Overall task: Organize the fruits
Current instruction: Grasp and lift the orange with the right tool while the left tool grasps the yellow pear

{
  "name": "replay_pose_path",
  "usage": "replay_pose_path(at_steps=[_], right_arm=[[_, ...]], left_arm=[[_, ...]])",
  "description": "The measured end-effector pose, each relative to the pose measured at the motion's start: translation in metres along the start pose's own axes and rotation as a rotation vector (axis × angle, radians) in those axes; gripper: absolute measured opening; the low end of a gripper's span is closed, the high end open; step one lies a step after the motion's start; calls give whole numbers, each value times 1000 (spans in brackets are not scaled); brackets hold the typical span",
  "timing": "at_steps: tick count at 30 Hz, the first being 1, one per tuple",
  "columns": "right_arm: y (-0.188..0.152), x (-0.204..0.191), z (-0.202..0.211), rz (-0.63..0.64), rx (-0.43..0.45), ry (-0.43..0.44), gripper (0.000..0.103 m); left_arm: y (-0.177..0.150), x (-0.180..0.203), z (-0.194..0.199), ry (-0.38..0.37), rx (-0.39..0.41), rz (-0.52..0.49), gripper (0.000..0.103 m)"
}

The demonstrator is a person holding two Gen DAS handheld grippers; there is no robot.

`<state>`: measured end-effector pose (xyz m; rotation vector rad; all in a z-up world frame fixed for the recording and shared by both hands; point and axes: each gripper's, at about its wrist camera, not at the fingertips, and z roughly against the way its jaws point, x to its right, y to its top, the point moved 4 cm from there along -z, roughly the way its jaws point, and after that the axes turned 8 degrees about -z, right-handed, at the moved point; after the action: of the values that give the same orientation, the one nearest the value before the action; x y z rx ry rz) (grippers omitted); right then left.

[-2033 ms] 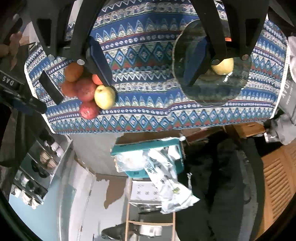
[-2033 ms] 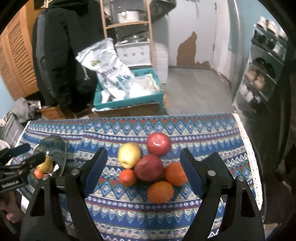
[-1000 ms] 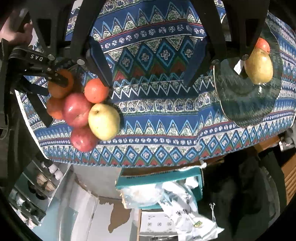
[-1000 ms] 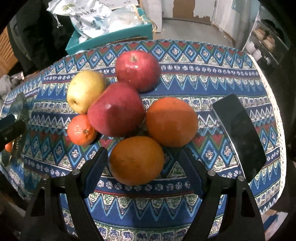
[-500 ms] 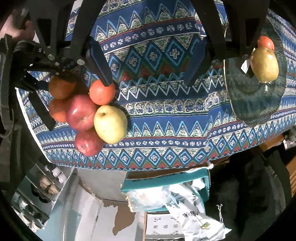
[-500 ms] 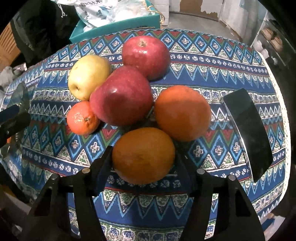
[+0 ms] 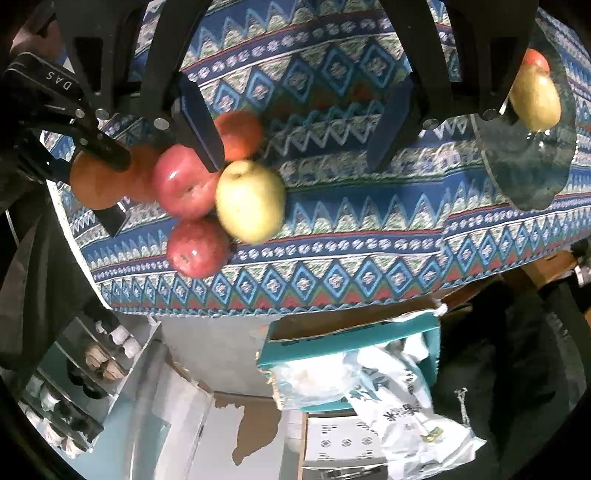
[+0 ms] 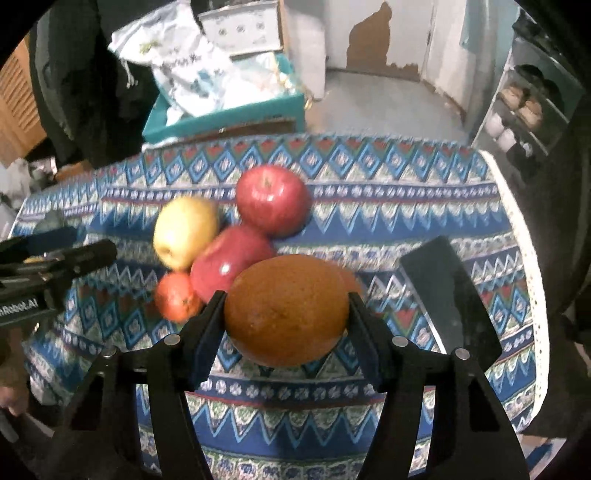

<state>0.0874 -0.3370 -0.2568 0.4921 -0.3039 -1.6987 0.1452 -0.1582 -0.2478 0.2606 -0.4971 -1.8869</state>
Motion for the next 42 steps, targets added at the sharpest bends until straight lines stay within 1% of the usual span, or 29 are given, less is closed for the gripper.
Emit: replay_pose_path(at_steps=[6,14,21,25,27,29,31,32,34,36,40,42], right_arm=[[20,13,-6,-40,33,-15,64],[32,26,-16,-73,41,-17,64],[35,33,-25,-85,33,-25,64],[34,39,-28,-99,28,-25,64],[34,41,-28,-105,26,-25,64],[34,41,-29,-108,24,-25,64],[33,42,-30,-108,22,-26,64],[33,41,-30,-107,22,-26,64],[33,41,-30,-106,21,-27,64],[33,40,-30,-106,21,-28,64],[33,39,-30,-106,20,-27,64],[33,38,-29,-102,22,-26,64]], left_arm=[[15,10,-16,-22,-14,12,81],[31,16,-43,-48,-46,39,81],[33,17,-69,-66,-93,60,81],[32,20,-80,-78,-116,56,81],[30,22,-84,-86,-125,57,81],[29,21,-86,-92,-117,71,80],[29,19,-88,-107,-121,85,77],[28,18,-89,-117,-127,88,72],[27,16,-92,-151,-126,105,69],[25,15,-92,-185,-122,120,64],[23,17,-90,-182,-105,89,64],[22,16,-88,-165,-102,83,64]])
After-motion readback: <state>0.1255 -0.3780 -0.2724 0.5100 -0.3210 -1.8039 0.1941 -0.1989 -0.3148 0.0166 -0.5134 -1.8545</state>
